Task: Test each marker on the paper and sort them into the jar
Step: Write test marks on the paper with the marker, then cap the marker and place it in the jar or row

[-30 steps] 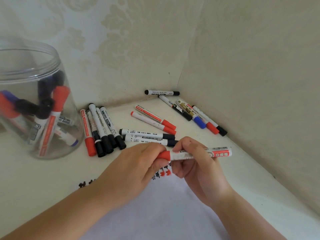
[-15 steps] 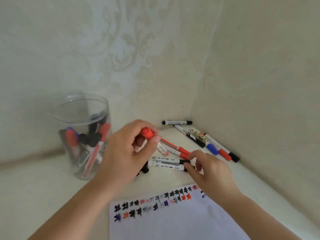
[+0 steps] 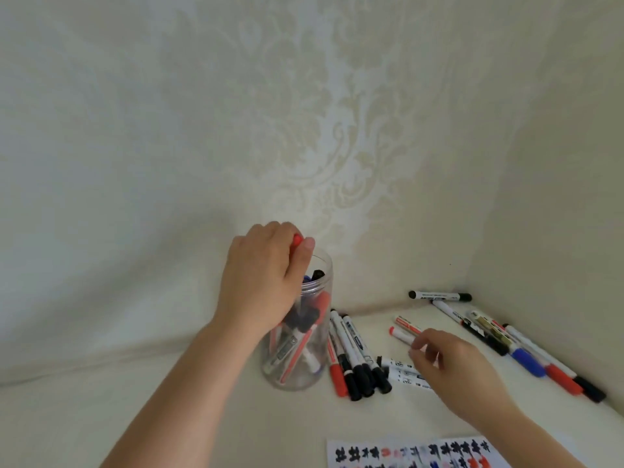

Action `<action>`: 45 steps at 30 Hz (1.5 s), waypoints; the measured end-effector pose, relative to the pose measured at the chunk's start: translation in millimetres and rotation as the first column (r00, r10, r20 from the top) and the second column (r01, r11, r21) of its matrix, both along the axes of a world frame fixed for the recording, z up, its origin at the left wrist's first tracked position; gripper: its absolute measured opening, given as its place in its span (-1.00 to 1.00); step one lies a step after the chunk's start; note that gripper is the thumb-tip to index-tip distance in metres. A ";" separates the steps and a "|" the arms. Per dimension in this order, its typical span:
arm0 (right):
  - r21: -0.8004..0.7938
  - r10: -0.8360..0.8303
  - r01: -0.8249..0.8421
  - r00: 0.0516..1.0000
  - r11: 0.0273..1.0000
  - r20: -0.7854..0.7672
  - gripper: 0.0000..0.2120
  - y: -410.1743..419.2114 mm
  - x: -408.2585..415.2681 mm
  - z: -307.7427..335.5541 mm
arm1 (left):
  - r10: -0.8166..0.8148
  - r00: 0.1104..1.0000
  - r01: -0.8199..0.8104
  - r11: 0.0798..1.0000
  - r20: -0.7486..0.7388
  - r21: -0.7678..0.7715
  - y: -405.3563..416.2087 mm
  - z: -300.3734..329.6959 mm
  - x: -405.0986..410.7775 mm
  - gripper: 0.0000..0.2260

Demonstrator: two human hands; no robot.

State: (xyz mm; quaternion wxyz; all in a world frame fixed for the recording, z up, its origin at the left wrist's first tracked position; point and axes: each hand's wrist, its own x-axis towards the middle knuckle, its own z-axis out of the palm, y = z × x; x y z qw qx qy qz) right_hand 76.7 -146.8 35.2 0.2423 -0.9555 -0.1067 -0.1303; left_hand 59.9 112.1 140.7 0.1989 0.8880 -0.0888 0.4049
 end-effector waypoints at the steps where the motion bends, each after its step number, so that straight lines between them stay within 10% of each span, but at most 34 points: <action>1: -0.020 0.016 -0.017 0.999 1.000 -0.030 -0.92 2.4 2.5 -1.6 | 0.020 0.999 -0.018 0.998 -0.036 0.061 0.4 -5.5 0.9 -0.56; 8: -0.252 0.039 -0.079 0.986 0.964 -0.159 -0.89 -12.4 6.4 -8.7 | 0.100 0.989 -0.083 0.986 -0.107 0.146 -3.6 -18.1 -2.6 -0.53; 14: -0.456 0.082 -0.144 0.985 0.878 -0.154 -0.71 -19.9 -0.1 -12.2 | -0.327 0.935 0.323 0.945 0.139 0.052 -53.1 -24.3 -20.1 -0.80; 18: 0.213 0.014 0.032 0.977 0.977 -0.212 -0.83 -37.3 -13.1 5.6 | -0.541 0.823 0.527 0.841 -0.172 -0.121 -94.7 -56.5 -20.7 -0.80; 24: 0.848 0.341 0.016 0.912 0.530 -0.230 -0.79 -63.7 -47.8 12.3 | -0.625 0.645 0.605 0.769 -0.439 -0.206 -140.7 -104.3 -18.7 -0.56; 29: 0.941 0.340 0.039 0.927 0.336 -0.160 -0.91 -66.2 -63.1 1.2 | -0.631 0.652 0.642 0.754 -0.420 -0.137 -151.6 -124.0 -23.6 -0.64; 35: 0.857 0.331 0.003 0.922 0.515 -0.202 -0.87 -58.0 -69.8 -11.8 | -0.708 0.507 0.757 0.639 -0.491 -0.139 -153.9 -129.9 -28.3 -0.84; 45: 0.856 0.377 -0.065 0.913 0.513 -0.157 -0.89 -73.8 -67.8 -8.0 | -0.640 0.597 0.698 0.712 -0.484 -0.081 -154.0 -128.7 -26.9 -0.66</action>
